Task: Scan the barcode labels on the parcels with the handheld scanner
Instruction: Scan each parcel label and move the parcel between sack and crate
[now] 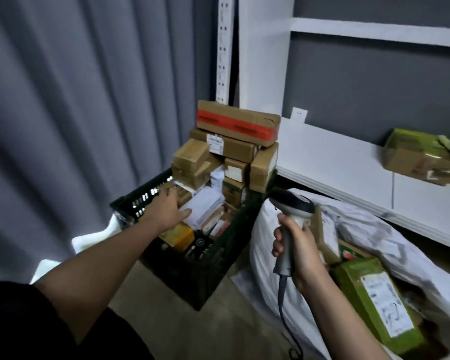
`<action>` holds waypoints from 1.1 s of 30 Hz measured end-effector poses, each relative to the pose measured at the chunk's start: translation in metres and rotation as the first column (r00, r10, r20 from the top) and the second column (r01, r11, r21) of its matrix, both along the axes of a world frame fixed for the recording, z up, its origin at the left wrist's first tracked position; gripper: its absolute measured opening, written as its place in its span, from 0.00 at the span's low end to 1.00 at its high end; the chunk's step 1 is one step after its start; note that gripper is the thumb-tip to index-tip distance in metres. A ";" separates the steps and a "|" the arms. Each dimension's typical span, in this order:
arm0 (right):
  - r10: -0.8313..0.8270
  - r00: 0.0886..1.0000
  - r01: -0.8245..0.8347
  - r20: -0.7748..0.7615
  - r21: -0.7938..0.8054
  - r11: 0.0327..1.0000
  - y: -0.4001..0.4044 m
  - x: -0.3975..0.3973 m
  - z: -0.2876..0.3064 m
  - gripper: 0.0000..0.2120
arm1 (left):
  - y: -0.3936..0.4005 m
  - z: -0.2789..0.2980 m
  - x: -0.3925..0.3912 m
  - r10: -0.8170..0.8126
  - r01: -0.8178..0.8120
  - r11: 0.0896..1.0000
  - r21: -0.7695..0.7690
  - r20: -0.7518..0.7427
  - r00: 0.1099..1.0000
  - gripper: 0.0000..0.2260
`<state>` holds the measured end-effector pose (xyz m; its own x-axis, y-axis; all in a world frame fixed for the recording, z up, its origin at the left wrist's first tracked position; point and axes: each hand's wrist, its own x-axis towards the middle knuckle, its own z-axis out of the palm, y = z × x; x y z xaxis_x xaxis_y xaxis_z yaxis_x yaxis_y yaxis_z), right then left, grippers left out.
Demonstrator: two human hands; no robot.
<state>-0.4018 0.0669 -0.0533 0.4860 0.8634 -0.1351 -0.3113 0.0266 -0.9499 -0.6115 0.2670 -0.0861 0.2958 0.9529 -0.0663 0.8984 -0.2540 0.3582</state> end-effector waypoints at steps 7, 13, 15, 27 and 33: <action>0.029 0.999 -0.029 0.021 -0.004 1.000 0.101 -0.039 -0.024 0.06 | 0.093 -0.002 -0.013 0.128 -0.129 0.992 0.006 0.083 0.988 0.44; 0.011 0.999 -0.008 0.042 -0.068 0.998 0.172 -0.032 -0.063 0.07 | 0.163 -0.029 0.033 0.095 -0.098 0.991 0.096 0.029 0.995 0.49; 0.007 0.999 -0.003 0.040 -0.095 0.995 0.188 -0.028 -0.074 0.07 | 0.182 -0.038 0.051 0.113 -0.115 0.988 0.102 0.022 0.993 0.51; 0.003 1.000 0.000 0.029 -0.093 0.996 0.184 -0.024 -0.092 0.06 | 0.183 -0.054 0.070 0.347 -0.415 0.910 0.008 0.532 0.772 0.36; -0.055 0.996 0.055 -0.069 -0.010 0.998 0.147 -0.030 -0.067 0.06 | 0.078 -0.022 0.049 0.592 0.029 0.803 -0.596 0.802 0.081 0.22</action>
